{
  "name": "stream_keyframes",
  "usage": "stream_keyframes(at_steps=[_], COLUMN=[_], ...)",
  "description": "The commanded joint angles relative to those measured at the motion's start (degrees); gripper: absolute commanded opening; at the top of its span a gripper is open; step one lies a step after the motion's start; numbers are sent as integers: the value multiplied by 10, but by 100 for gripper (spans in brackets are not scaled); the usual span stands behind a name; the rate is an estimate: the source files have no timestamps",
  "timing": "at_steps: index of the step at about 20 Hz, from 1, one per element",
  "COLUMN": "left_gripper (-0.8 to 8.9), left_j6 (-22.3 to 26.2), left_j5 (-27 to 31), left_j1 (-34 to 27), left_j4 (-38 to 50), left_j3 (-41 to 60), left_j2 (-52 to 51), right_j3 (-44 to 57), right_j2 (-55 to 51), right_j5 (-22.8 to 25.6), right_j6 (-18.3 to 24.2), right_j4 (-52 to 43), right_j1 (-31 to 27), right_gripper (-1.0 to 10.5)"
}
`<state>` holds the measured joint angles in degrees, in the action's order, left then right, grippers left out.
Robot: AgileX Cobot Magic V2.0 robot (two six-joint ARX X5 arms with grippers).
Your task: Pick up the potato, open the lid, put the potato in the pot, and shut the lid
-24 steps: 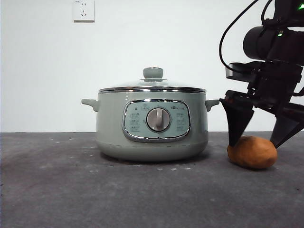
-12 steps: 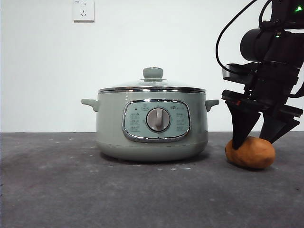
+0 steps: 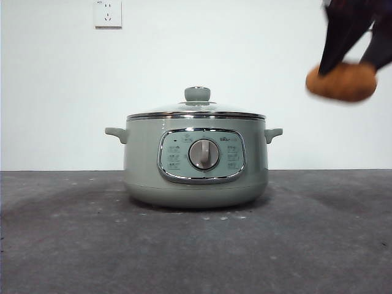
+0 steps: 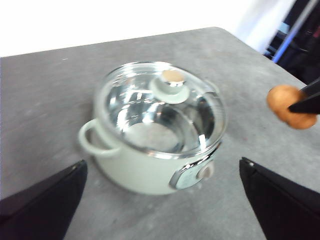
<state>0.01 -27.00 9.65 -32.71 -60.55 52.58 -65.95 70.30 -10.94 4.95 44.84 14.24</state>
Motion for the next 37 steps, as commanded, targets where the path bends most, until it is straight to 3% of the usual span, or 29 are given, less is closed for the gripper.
stream_keyframes(at_steps=[1,7,12,17,25,37], left_gripper=[598,598,598,598,598,590], left_j6=[3,37,64,70,75,75], left_j5=[11,64,119,121,150,151], left_j1=[36,122,155,170,182,184], left_j4=[29,47,57,60,111,115], left_j3=[-26,-164,-273,-353,-357,-357], left_j2=[47,230,370,479,553,581], right_j3=[0,0,0,0,0,0], right_j2=[-60,-188,-251,-287,-286,-286], right_j5=[-2,-26,-43,-43,-47,-47], right_j6=[-8,-25,-44,-50,-50,-49], right_j4=[23,88,125,154,169,165], right_j1=[0,0,1,0,0,0], right_gripper=[-16,-16,-16,-16,-16,-16])
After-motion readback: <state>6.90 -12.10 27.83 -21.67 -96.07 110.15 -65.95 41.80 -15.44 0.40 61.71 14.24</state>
